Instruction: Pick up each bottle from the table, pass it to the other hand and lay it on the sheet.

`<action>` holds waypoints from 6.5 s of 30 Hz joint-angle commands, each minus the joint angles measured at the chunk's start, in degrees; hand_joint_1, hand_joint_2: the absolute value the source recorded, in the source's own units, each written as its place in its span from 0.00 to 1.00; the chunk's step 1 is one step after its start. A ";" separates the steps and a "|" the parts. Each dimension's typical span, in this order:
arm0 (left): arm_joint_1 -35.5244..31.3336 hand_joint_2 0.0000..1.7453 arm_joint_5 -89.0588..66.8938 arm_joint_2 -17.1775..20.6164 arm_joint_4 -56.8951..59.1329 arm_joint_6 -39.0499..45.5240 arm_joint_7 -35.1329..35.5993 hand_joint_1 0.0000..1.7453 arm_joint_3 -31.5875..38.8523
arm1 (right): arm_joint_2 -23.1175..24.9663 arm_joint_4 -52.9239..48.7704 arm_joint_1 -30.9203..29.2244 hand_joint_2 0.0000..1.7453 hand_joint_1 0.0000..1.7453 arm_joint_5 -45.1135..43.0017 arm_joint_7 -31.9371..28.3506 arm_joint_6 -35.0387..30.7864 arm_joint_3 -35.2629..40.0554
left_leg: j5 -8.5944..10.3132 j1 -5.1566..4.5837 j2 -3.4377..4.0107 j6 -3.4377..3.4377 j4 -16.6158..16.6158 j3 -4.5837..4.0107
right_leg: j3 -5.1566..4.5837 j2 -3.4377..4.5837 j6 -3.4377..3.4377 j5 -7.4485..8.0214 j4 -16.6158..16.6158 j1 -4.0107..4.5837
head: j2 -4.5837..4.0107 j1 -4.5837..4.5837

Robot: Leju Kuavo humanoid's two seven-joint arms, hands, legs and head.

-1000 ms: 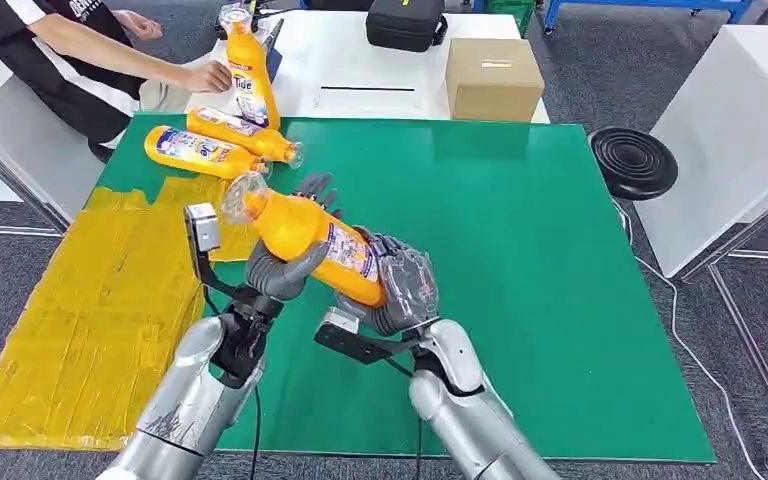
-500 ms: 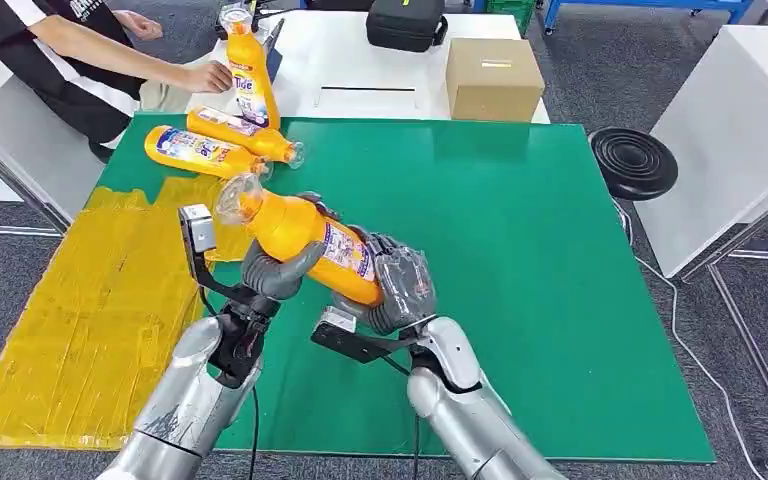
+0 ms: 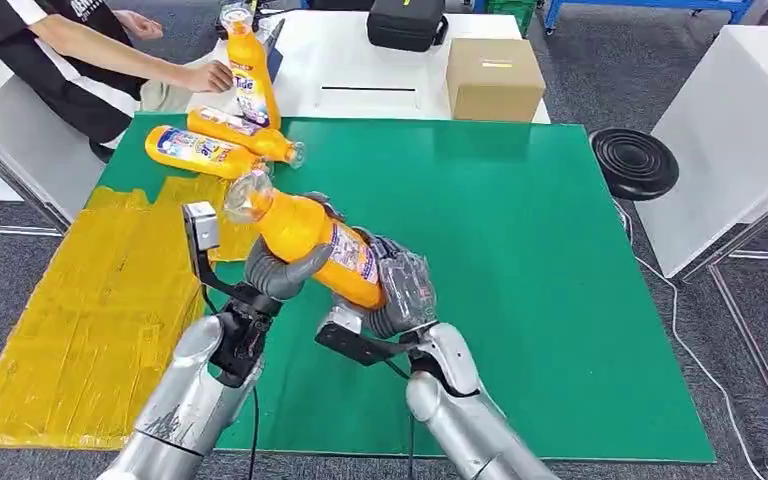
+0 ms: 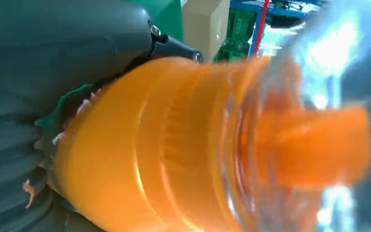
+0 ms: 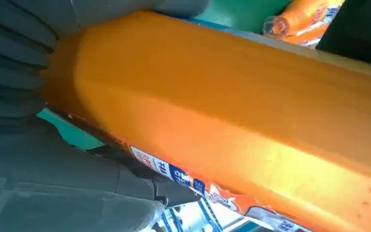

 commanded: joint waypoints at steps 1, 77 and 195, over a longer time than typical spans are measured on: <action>-2.95 1.00 1.01 1.51 0.92 0.68 -0.45 1.00 -1.43 | -2.69 -12.90 8.98 1.00 0.00 -9.83 -11.49 -6.52 -2.19 | -0.07 0.11 -0.21 -0.34 -0.05 0.25 | 0.33 -0.22 -0.13 -0.11 -0.10 0.08 | 0.00 0.04; -23.17 1.00 -105.25 5.96 53.80 41.47 15.79 1.00 3.44 | -12.42 -36.32 20.61 1.00 0.00 -17.11 -13.65 -1.21 -11.91 | -0.01 0.06 0.10 -0.31 -0.02 0.03 | 0.15 0.10 -0.09 0.03 -0.04 0.05 | 0.00 0.02; 15.58 1.00 -36.07 2.16 -10.51 11.03 -18.79 0.00 -3.56 | -10.40 -38.39 30.02 1.00 0.00 -29.87 -19.49 5.88 -12.74 | -0.18 -0.04 0.06 -0.36 -0.07 -0.01 | 0.02 0.12 -0.09 -0.05 -0.16 0.01 | 0.00 0.02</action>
